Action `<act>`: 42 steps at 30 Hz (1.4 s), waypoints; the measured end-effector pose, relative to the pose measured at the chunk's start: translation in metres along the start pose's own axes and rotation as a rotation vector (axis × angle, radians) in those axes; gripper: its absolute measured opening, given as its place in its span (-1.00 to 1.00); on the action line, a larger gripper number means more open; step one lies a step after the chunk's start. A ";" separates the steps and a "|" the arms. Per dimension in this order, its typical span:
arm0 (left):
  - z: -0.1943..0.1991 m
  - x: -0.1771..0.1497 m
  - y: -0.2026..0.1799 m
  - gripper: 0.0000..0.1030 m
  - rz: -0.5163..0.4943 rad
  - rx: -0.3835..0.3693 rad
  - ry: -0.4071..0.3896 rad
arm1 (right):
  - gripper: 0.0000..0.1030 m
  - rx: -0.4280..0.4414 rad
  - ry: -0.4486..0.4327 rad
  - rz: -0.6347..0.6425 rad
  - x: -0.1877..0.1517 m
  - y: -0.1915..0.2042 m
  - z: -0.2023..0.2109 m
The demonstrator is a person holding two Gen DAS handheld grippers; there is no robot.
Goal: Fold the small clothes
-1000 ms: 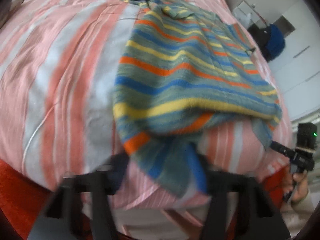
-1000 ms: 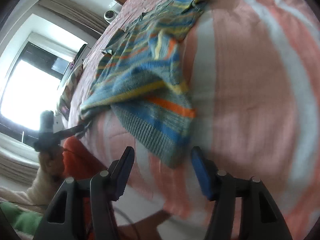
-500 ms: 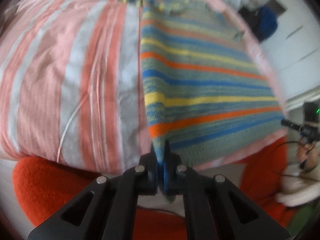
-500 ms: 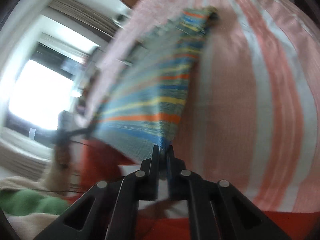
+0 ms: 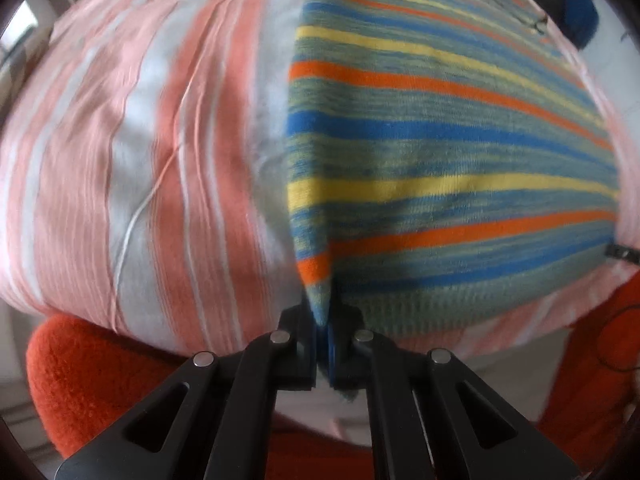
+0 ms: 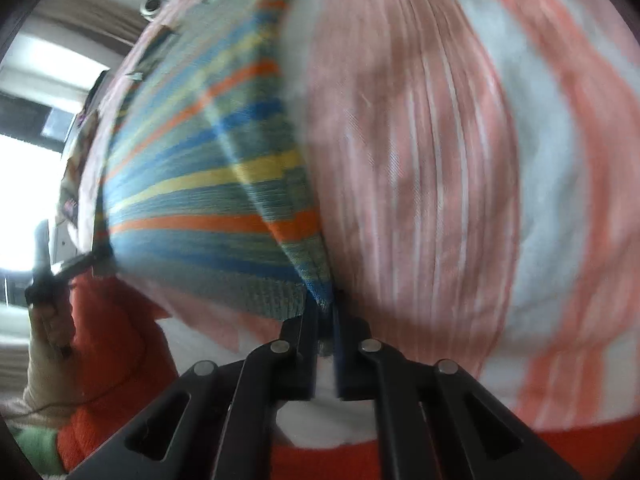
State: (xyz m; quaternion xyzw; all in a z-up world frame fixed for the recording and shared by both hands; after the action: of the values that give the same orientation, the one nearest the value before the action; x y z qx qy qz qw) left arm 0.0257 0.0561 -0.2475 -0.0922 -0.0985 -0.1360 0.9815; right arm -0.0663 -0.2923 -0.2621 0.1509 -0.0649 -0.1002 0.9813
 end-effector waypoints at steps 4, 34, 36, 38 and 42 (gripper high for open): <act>0.020 -0.010 0.015 -0.82 0.068 -0.029 -0.010 | -0.90 -0.005 -0.001 0.007 -0.001 -0.004 0.005; 0.059 0.014 -0.035 0.60 -0.074 0.119 -0.492 | 0.07 -0.258 -0.368 0.516 0.121 0.090 0.088; 0.057 0.024 -0.032 0.60 -0.049 0.109 -0.512 | 0.31 -0.296 -0.456 0.566 0.155 0.101 0.099; 0.052 0.030 -0.031 0.60 -0.042 0.113 -0.509 | 0.31 -0.324 -0.483 0.641 0.198 0.115 0.090; 0.041 0.026 -0.028 0.60 -0.046 0.159 -0.477 | 0.29 -0.347 -0.405 0.717 0.267 0.132 0.030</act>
State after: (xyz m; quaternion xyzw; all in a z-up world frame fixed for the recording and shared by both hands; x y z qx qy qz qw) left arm 0.0355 0.0320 -0.1980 -0.0418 -0.3397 -0.1245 0.9313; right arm 0.2123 -0.2352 -0.1671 -0.0706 -0.2861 0.2093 0.9324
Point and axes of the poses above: each gripper's, at about its wrist camera, not at the fingertips, and z roughly against the way its jaws point, y to its left, x to its top, the point moved 3 cm from there along -z, roughly the way its jaws point, and after that the axes turned 8 degrees about -x, right-handed, at the moved point
